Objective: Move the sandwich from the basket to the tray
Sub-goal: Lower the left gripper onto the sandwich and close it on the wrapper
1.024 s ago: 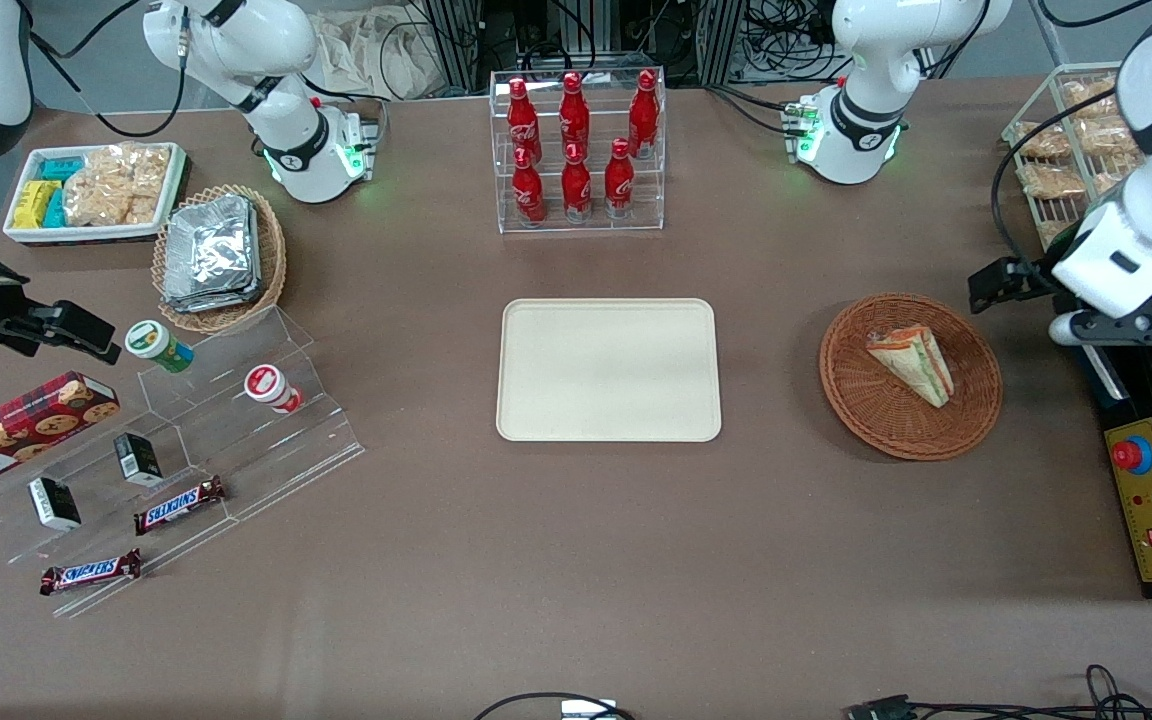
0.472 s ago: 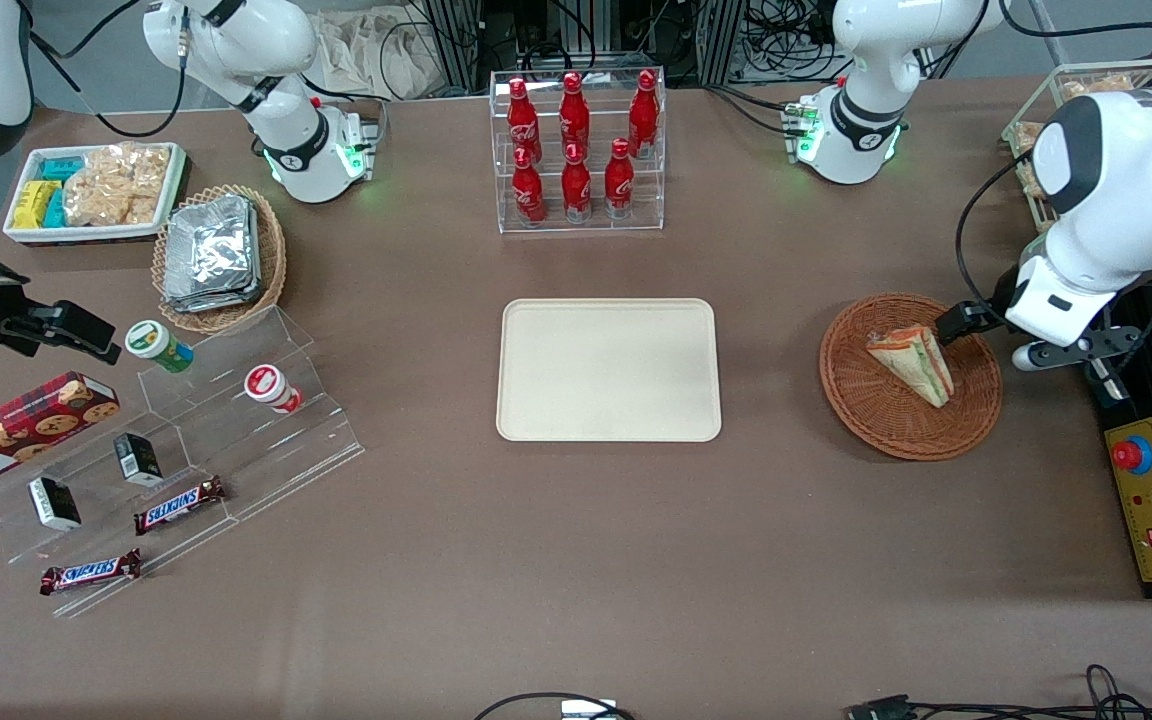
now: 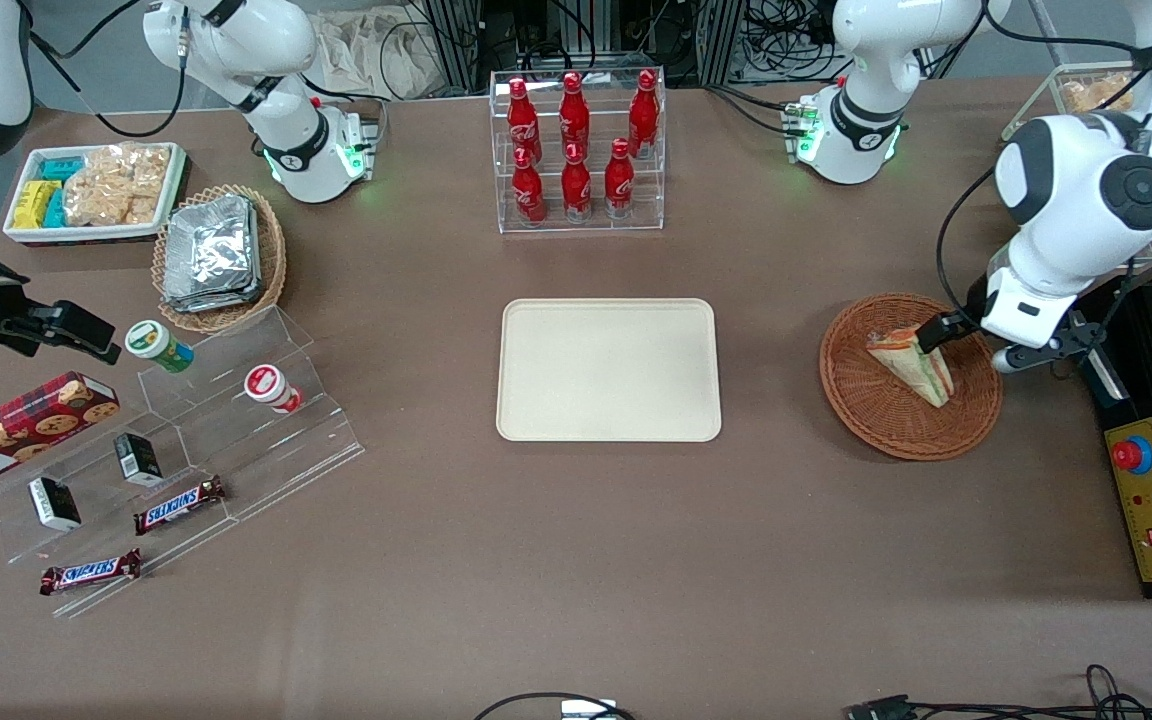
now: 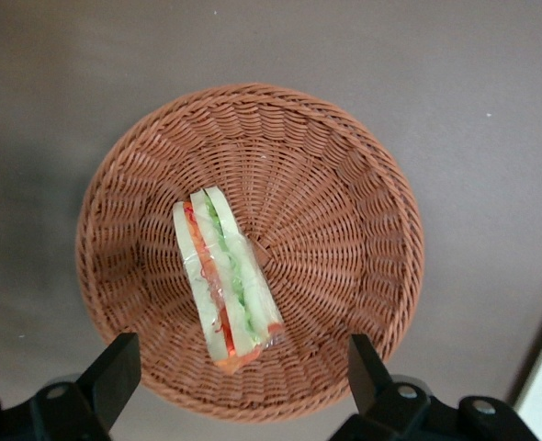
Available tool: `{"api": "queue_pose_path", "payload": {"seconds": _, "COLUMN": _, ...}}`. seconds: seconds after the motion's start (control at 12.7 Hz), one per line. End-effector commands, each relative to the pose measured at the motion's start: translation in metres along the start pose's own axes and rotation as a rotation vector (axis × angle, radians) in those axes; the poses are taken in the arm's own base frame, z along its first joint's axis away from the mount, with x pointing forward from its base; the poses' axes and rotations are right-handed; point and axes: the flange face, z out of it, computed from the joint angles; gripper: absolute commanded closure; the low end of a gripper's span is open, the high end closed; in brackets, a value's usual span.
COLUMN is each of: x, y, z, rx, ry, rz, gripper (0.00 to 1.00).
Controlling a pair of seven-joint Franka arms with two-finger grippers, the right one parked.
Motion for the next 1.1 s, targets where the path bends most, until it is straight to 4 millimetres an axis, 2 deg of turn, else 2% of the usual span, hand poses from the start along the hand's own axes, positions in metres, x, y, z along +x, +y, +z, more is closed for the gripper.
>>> {"api": "queue_pose_path", "payload": {"seconds": 0.0, "x": -0.018, "y": -0.006, "z": 0.021, "rx": -0.006, "ry": 0.033, "rz": -0.041, "gripper": 0.00}}
{"api": "queue_pose_path", "payload": {"seconds": 0.31, "x": -0.034, "y": -0.012, "z": 0.057, "rx": -0.023, "ry": 0.063, "rz": -0.075, "gripper": 0.00}}
{"api": "queue_pose_path", "payload": {"seconds": 0.47, "x": -0.032, "y": -0.022, "z": 0.066, "rx": -0.028, "ry": 0.076, "rz": -0.098, "gripper": 0.00}}
{"api": "queue_pose_path", "payload": {"seconds": 1.02, "x": -0.035, "y": -0.032, "z": 0.103, "rx": -0.048, "ry": 0.096, "rz": -0.122, "gripper": 0.00}}
